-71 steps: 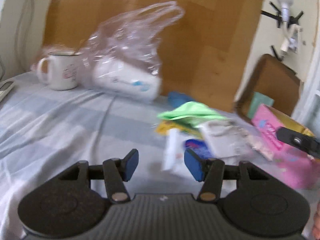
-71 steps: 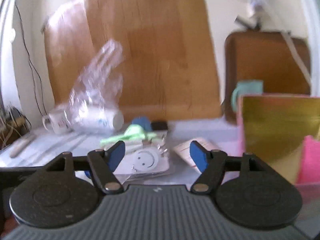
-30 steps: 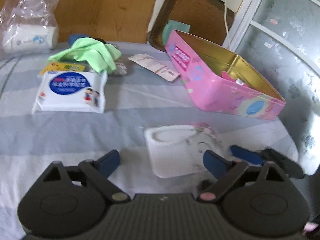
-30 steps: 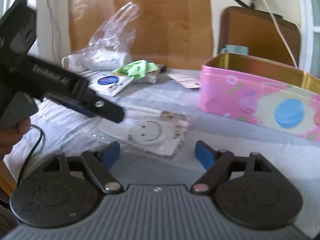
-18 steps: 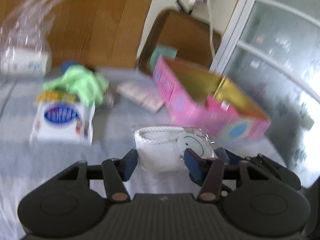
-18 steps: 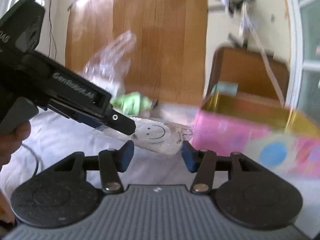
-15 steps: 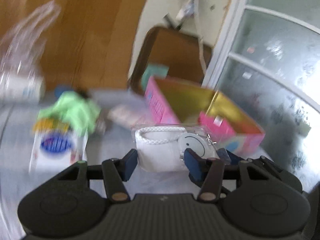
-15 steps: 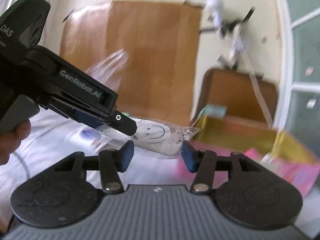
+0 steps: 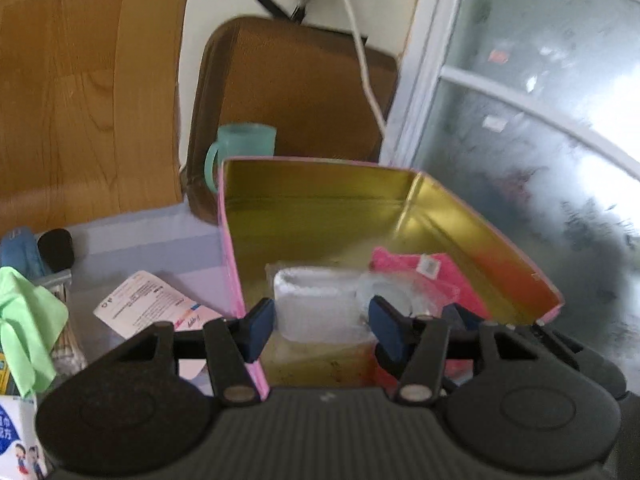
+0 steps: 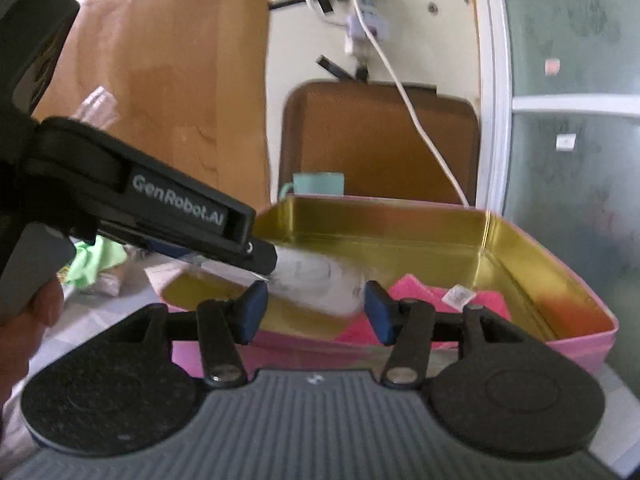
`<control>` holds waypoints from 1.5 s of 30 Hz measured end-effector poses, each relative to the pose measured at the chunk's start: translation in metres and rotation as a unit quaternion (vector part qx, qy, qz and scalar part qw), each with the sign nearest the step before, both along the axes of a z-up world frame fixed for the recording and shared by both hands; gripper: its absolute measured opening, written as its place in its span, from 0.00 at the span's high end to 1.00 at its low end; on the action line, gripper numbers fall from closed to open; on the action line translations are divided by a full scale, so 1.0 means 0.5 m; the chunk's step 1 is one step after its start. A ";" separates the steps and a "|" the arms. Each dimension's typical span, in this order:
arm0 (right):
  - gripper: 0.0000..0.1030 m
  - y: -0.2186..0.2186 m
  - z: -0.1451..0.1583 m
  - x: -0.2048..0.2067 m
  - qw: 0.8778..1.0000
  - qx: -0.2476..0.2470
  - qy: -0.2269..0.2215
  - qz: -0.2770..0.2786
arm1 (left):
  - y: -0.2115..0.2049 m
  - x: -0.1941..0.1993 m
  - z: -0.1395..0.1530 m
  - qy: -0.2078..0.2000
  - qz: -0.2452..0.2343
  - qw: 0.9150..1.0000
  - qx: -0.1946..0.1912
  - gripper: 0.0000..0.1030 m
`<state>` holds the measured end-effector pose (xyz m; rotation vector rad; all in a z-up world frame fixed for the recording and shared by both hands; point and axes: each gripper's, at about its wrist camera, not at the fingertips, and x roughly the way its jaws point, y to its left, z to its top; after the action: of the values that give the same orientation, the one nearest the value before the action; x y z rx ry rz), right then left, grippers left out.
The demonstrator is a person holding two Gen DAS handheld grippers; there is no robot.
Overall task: Organize soft objects
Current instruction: 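Carry the smiley packet into the pink tin and release it, then move the right gripper to the white wet-wipes pack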
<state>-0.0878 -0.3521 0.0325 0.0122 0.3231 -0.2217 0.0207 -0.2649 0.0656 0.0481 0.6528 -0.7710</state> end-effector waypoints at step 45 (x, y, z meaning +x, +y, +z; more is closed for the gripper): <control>0.39 0.376 -0.041 0.042 0.961 -0.009 0.141 0.236 | 0.479 -0.061 -0.119 0.085 0.131 0.987 -0.047 0.60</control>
<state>-0.0671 -0.1639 0.0120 -0.1155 0.5971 0.2516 -0.0096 -0.0256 0.0061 -0.1893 0.7665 -0.5541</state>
